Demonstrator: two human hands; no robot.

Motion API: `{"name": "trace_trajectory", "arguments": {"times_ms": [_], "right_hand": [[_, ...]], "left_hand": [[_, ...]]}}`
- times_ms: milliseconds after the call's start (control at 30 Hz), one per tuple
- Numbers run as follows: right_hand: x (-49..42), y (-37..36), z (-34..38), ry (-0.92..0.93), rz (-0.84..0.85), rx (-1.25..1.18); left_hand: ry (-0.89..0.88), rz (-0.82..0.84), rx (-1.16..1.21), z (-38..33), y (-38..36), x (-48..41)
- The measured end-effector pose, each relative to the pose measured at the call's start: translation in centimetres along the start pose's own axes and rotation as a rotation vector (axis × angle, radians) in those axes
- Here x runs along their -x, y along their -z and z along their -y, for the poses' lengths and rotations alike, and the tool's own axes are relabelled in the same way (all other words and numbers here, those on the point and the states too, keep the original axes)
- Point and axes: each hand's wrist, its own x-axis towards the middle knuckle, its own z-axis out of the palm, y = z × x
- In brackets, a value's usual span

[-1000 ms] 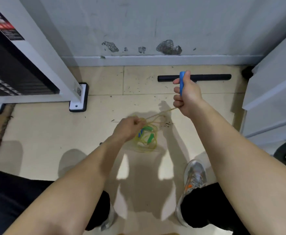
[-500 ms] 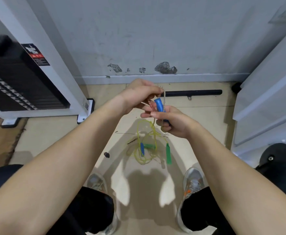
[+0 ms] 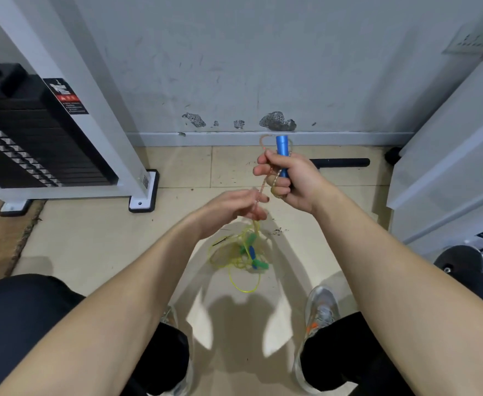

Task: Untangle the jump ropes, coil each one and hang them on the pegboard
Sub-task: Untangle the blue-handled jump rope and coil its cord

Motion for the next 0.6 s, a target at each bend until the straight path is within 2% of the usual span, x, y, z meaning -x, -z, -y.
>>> {"name": "trace_trajectory", "arguments": {"times_ms": [100,200,267,300,400,467,533,600], "right_hand": [[-0.2,0.2,0.6,0.053,-0.038,-0.165],[-0.6,1.0,2.0,0.162,-0.089,-0.385],[-0.7,2.0,3.0,0.223,-0.135,-0.441],[-0.7,2.6,3.2,0.236,-0.172,-0.418],[-1.3,4.1,1.8,0.236,-0.372,-0.143],[-1.7,4.8,-0.3,0.203,-0.494,0.157],[-1.6,4.7,-2.3,0.124,-0.485,0.353],[-1.3,3.9,-4.0,0.059,-0.4,0.401]], "left_hand": [[0.029,-0.058,-0.191,2.4,-0.2,-0.1],[0.139,-0.22,-0.505,6.5,0.8,-0.7],[0.234,-0.283,-0.701,8.8,1.4,-0.3],[0.279,-0.33,-0.718,9.7,1.8,0.0],[0.258,-0.434,-0.648,9.9,2.4,0.0],[0.177,-0.399,-0.622,8.0,2.4,-0.5],[0.093,-0.338,-0.52,5.6,2.4,-1.1],[0.035,-0.29,-0.398,2.9,2.4,-1.3]]}}
